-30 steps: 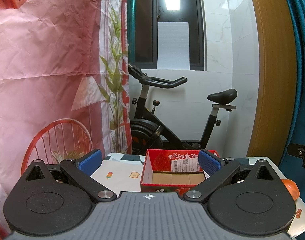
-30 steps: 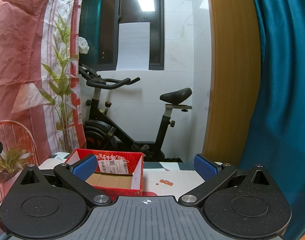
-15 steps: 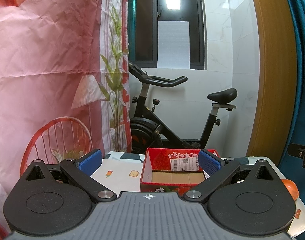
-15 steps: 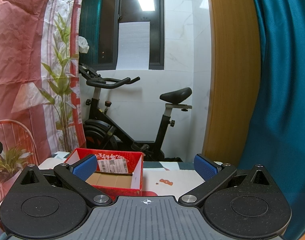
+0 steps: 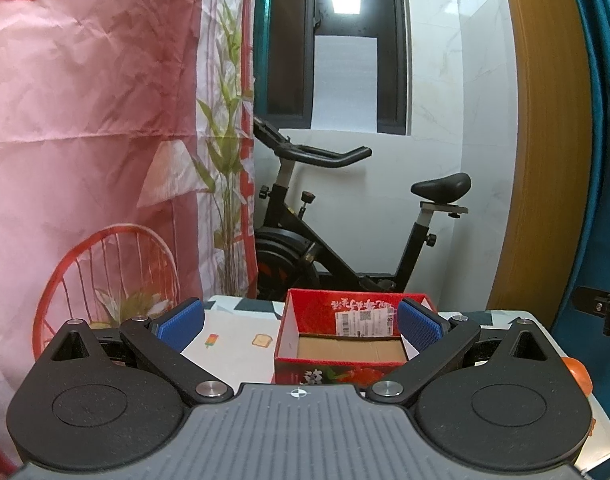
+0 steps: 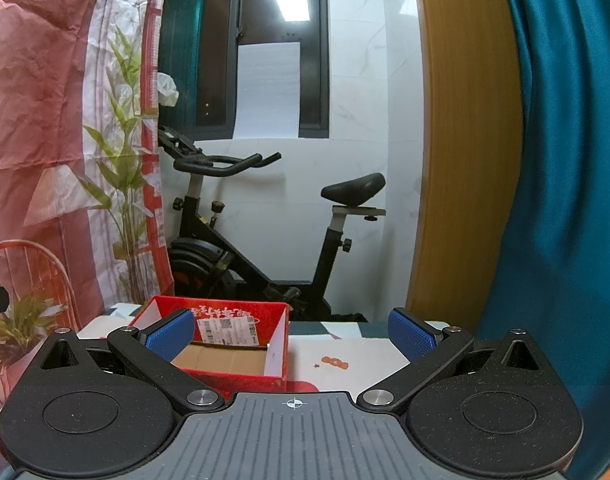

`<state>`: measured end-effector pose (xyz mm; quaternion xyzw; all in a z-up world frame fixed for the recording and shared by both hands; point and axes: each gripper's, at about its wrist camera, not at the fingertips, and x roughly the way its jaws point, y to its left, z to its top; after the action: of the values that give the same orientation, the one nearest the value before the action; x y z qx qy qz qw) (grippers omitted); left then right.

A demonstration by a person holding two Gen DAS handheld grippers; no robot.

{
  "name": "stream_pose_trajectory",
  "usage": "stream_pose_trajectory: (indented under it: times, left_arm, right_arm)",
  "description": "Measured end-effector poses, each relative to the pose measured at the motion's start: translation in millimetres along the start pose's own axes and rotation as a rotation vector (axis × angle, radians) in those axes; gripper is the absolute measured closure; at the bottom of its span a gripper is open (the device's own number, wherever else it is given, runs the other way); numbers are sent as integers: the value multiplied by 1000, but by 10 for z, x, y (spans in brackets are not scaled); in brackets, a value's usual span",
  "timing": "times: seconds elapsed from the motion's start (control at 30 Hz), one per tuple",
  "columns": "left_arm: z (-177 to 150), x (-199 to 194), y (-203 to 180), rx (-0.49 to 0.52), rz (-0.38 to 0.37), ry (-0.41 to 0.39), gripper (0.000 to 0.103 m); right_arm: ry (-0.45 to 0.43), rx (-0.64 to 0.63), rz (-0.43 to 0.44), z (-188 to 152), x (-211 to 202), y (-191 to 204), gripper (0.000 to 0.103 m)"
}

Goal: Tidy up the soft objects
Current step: 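Move both tools to the white mask bag and close both on it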

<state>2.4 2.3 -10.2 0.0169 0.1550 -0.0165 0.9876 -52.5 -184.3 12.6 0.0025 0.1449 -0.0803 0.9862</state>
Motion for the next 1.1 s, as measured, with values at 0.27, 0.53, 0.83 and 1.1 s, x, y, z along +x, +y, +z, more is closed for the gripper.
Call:
stream_pose_trajectory:
  times: [0.27, 0.53, 0.83, 1.1]
  left_arm:
    - [-140, 234, 47, -5, 36, 47, 0]
    - [-497, 755, 114, 14, 70, 152, 0]
    - [-993, 1228, 223, 1, -8, 251, 1]
    - [-1322, 1556, 359, -126, -105, 277, 5]
  right_arm:
    - [-10, 46, 115, -245, 98, -86, 0]
    - [80, 68, 154, -783, 672, -115, 0]
    - [243, 47, 155, -1412, 1274, -17, 0]
    - [307, 61, 176, -1794, 1560, -68, 20]
